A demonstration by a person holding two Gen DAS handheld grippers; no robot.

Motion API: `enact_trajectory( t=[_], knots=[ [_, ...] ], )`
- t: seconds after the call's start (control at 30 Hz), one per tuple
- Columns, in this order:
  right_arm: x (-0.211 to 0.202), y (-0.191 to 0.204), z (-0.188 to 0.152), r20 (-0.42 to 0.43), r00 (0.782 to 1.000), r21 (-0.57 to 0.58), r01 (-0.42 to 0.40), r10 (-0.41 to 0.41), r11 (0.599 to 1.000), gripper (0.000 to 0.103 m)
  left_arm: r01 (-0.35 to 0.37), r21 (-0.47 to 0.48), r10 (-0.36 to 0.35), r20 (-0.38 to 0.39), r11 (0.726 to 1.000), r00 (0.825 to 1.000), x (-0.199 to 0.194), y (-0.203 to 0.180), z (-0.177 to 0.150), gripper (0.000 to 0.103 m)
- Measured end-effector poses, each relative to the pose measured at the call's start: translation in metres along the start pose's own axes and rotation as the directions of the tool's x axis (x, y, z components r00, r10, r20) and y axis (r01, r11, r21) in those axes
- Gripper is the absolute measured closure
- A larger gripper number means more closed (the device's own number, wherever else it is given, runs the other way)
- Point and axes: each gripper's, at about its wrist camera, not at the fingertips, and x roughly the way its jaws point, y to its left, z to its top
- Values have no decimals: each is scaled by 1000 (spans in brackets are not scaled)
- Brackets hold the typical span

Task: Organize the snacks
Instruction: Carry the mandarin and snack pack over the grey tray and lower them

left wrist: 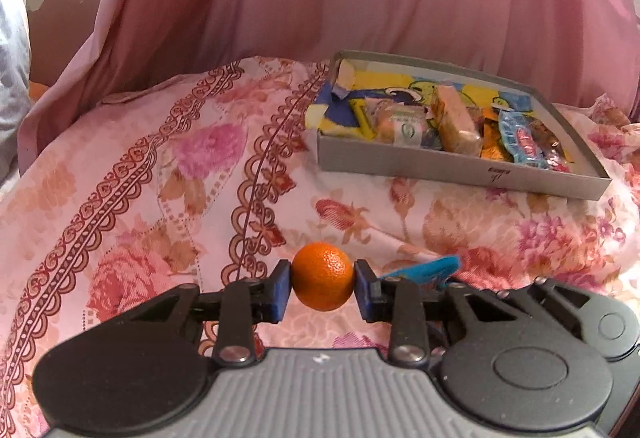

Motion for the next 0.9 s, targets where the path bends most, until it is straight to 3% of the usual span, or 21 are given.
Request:
enact_trajectory(
  t=[0.2,0.37,0.53,0.63,0.77,0.9],
  knots=[
    [-14,12,4,88,995,-115,65,-55,991,72,-27,-1,27,29,1000,999,-12,-6,5,67],
    [-32,-1,11,170,979,-118,137,-116,984,72,-34,-26,35,53,999,998,-23,-12,12,67],
    [-44,-33,21,244,944,-26,233,-220,972,72,-23,-57,27,78,998,997,-25,-22,30,66],
    [-47,-58,26,249,923,42,291,-292,956,72,-10,-129,22,89,992,996,-21,-32,41,66],
    [-49,-80,26,261,892,69,365,-370,928,72,26,-204,-8,87,979,996,-7,-43,52,66],
    [-46,-98,25,291,849,70,440,-440,895,72,61,-211,-37,113,976,993,9,-60,70,66]
  ],
)
